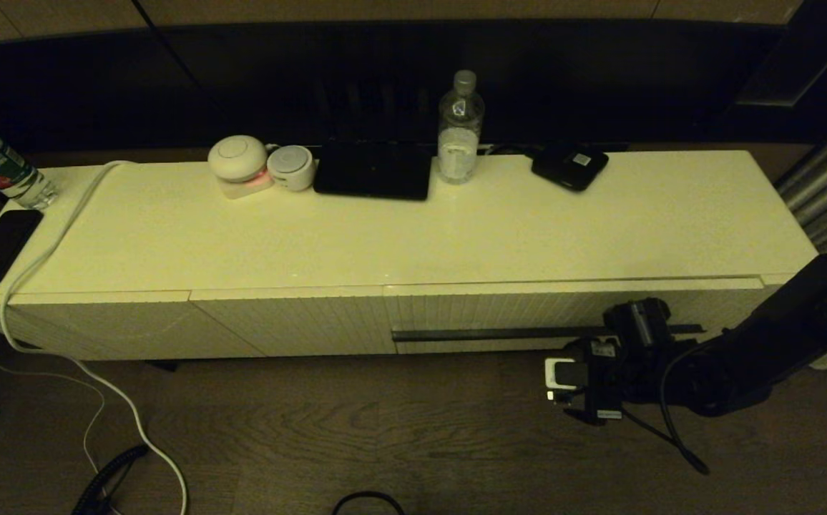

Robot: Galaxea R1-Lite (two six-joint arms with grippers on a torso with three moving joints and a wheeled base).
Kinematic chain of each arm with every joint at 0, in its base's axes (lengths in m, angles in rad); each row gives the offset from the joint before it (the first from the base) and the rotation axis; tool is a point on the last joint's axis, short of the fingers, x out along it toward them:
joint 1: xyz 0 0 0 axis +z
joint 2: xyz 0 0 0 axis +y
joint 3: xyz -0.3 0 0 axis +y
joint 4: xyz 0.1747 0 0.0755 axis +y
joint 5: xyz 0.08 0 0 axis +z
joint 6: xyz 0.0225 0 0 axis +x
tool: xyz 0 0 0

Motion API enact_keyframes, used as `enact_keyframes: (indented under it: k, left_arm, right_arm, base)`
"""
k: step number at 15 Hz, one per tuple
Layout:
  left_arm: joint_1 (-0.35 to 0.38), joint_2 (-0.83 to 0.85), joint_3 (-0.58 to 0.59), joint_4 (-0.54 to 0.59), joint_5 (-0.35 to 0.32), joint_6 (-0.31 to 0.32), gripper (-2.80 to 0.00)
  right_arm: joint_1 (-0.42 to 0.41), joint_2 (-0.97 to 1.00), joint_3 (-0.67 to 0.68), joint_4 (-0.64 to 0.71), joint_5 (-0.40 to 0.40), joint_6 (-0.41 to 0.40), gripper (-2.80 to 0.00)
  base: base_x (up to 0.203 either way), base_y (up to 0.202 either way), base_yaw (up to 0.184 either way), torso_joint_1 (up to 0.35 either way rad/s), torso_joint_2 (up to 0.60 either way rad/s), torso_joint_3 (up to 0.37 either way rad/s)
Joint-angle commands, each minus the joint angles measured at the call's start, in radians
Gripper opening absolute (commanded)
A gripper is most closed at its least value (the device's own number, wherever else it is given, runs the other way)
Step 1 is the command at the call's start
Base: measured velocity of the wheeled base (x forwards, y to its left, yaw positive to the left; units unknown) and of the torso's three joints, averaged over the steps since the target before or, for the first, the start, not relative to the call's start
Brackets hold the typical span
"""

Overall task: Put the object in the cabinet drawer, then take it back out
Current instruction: Open the drawer

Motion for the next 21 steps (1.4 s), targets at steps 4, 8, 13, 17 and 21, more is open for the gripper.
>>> enact_keyframes:
  k: [4,8,13,17,21]
  left_arm:
    - [0.001,-0.002,0.0,0.0,0.001,-0.001,-2.8]
    - [0.001,-0.002,0.0,0.0,0.001,-0.001,-2.8]
    - [0.001,-0.002,0.0,0.0,0.001,-0.001,-2.8]
    - [0.001,-0.002,0.0,0.0,0.001,-0.001,-2.8]
    - [0.001,-0.002,0.0,0.0,0.001,-0.001,-2.8]
  right_arm:
    - [0.0,0.036,-0.102,-0.004,0.002,-0.003,0.0]
    - [0.0,0.074,-0.125,-0.005,0.002,-0.003,0.0]
    - [-0.002,0.116,-0.185,-0.004,0.002,-0.003,0.0]
    - [-0.018,0.136,-0.186,-0.006,0.003,-0.003,0.0]
    - [-0.016,0.136,-0.171,-0.006,0.002,-0.002,0.0]
  base:
    - [0.0,0.0,0.0,0.0,0.0,0.0]
    - [0.0,0.0,0.0,0.0,0.0,0.0]
    - [0.0,0.0,0.0,0.0,0.0,0.0]
    - [0.0,0.0,0.0,0.0,0.0,0.0]
    - [0.0,0.0,0.0,0.0,0.0,0.0]
